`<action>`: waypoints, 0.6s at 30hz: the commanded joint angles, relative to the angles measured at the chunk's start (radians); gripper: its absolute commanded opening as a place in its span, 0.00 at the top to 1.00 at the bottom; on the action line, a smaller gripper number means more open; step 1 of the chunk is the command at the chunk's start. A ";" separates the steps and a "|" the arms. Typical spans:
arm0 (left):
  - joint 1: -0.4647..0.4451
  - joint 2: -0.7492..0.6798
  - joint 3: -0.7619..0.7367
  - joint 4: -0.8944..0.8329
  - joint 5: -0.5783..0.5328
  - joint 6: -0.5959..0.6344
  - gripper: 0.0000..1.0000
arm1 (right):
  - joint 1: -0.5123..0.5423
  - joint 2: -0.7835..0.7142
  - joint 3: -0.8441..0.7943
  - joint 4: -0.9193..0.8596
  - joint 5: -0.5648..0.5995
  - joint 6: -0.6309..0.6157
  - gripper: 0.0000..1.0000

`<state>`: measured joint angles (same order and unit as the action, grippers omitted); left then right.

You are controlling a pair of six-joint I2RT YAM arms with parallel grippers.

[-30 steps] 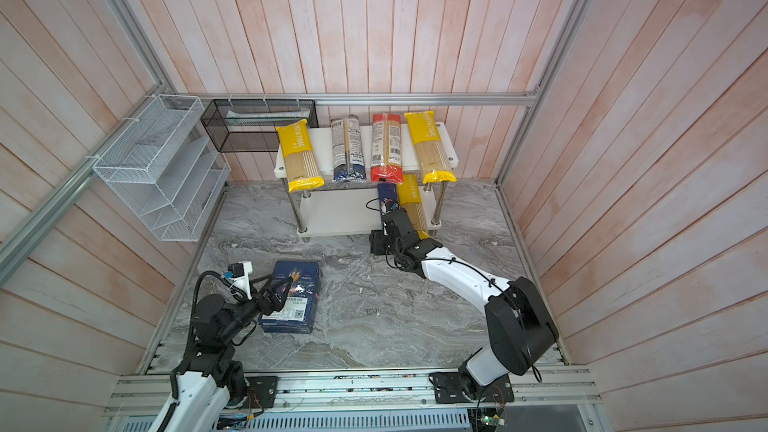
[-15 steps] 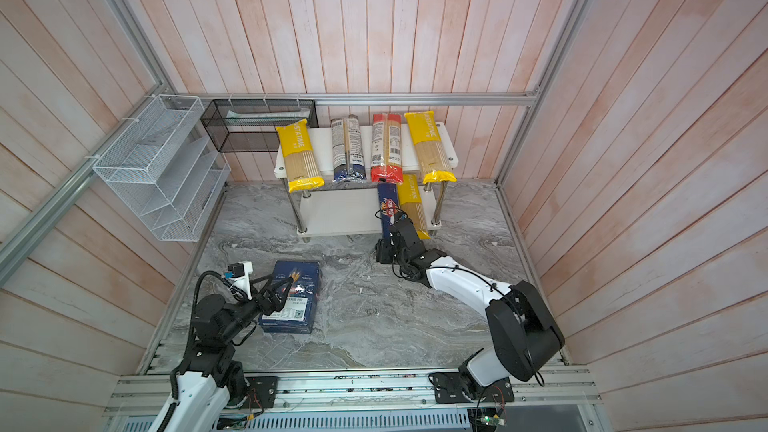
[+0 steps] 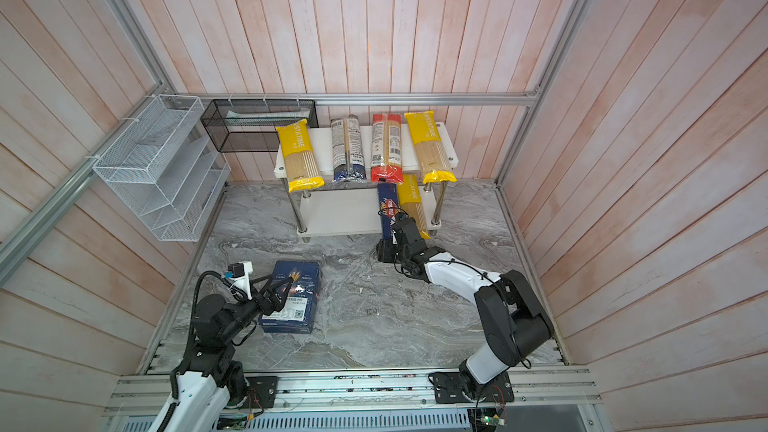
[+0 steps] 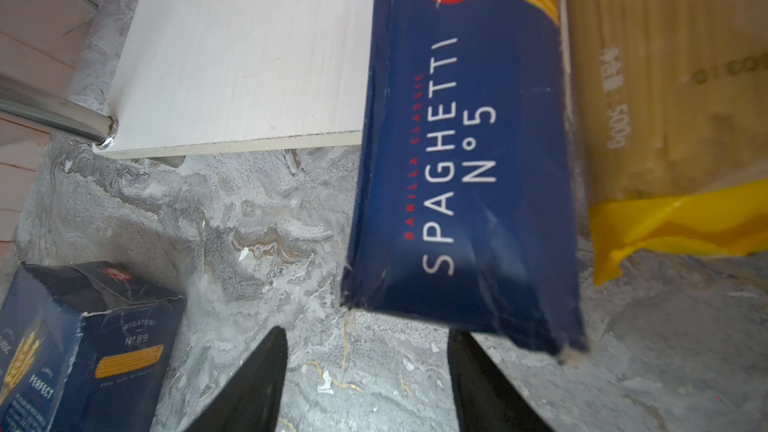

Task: Place and organize the pasta boxes and bags onto the shelf
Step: 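Open the right gripper and release the spaghetti box against the shelf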

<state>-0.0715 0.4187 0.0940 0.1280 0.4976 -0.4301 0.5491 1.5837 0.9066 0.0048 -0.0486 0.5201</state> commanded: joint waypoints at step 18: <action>-0.003 -0.003 -0.014 0.012 -0.005 0.007 0.00 | -0.026 0.132 0.173 -0.003 -0.044 -0.048 0.36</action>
<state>-0.0715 0.4187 0.0940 0.1280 0.4969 -0.4301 0.5274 1.7100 1.0527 -0.0044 -0.0818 0.4854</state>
